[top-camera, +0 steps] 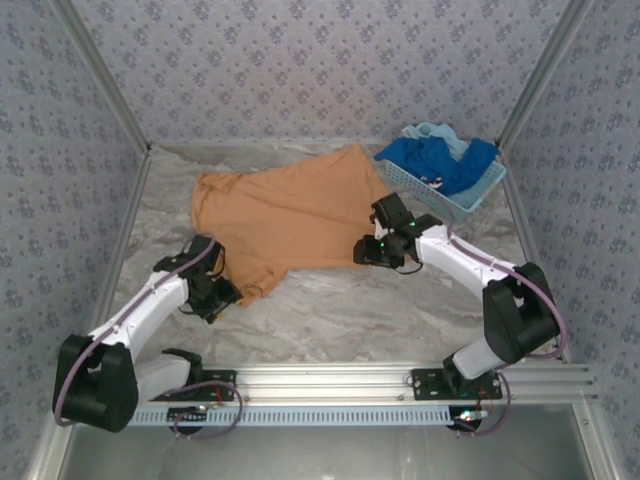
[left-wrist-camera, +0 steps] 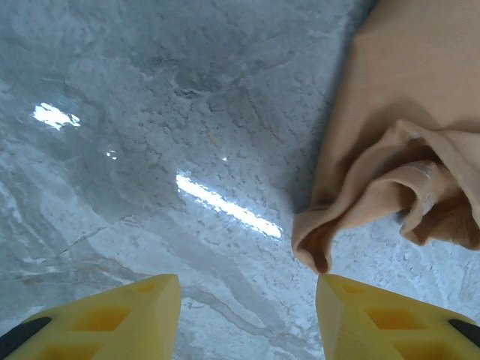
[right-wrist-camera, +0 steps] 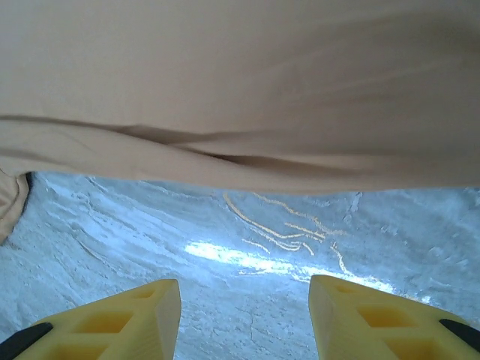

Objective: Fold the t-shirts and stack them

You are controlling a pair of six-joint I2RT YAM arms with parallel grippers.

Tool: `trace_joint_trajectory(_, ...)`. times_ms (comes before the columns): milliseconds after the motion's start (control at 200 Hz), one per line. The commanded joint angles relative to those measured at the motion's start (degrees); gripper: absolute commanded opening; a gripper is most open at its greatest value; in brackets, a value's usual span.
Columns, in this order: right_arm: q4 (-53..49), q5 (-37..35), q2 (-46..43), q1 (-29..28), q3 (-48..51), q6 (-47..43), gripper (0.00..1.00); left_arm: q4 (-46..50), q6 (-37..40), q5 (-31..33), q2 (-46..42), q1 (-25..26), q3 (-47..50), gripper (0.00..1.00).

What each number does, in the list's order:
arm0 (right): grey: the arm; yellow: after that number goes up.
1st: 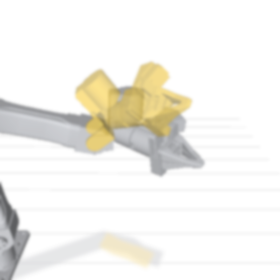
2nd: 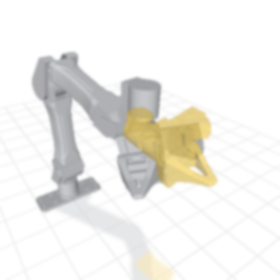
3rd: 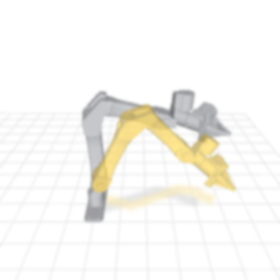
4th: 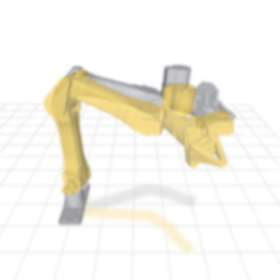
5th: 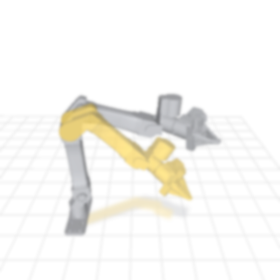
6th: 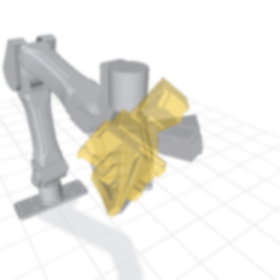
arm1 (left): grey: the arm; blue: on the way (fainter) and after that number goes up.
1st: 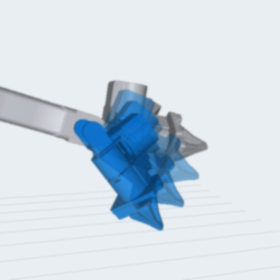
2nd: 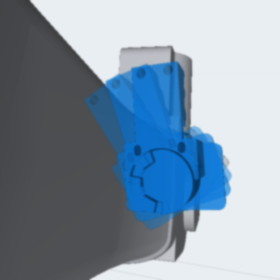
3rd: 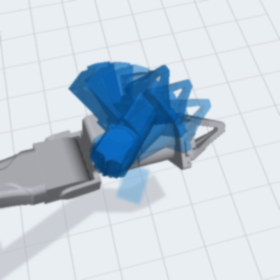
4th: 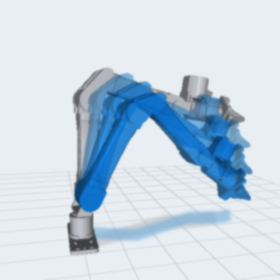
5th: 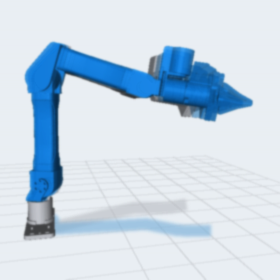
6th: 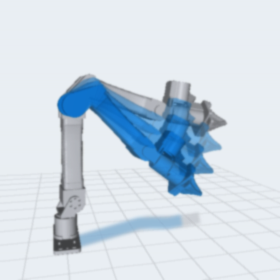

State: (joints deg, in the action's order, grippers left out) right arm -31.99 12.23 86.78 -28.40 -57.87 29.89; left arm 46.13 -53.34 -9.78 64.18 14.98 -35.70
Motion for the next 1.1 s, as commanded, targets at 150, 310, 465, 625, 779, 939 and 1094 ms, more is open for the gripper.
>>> trace_joint_trajectory(150,0.79,4.13,0.40,3.48,1.14,0.11,0.51,-6.05,-4.50,-2.67,-2.94,-0.97,3.88,0.51)
trace_joint_trajectory(310,0.49,4.34,0.84,3.77,0.61,-0.40,0.50,-11.59,-8.01,-2.53,-6.08,-3.61,5.52,0.49)
trace_joint_trajectory(465,0.78,3.91,1.34,3.62,0.65,-0.28,0.50,-12.18,-8.21,-2.38,-4.60,-3.38,0.17,0.49)
trace_joint_trajectory(625,0.76,3.96,1.40,3.57,0.65,0.02,0.49,-9.56,-9.83,-2.69,0.06,2.07,-4.65,0.47)
trace_joint_trajectory(779,4.29,6.74,-0.49,3.35,1.14,-0.04,0.49,-10.86,-16.35,-1.30,3.68,9.68,-6.38,0.46)
trace_joint_trajectory(939,18.35,18.18,-5.15,2.05,5.84,2.34,0.49,-12.09,-13.96,1.35,9.42,11.45,-7.49,0.44)
trace_joint_trajectory(1094,20.37,17.87,-6.92,0.97,7.25,4.27,0.49,-13.67,-7.23,2.13,14.22,11.77,-9.53,0.44)
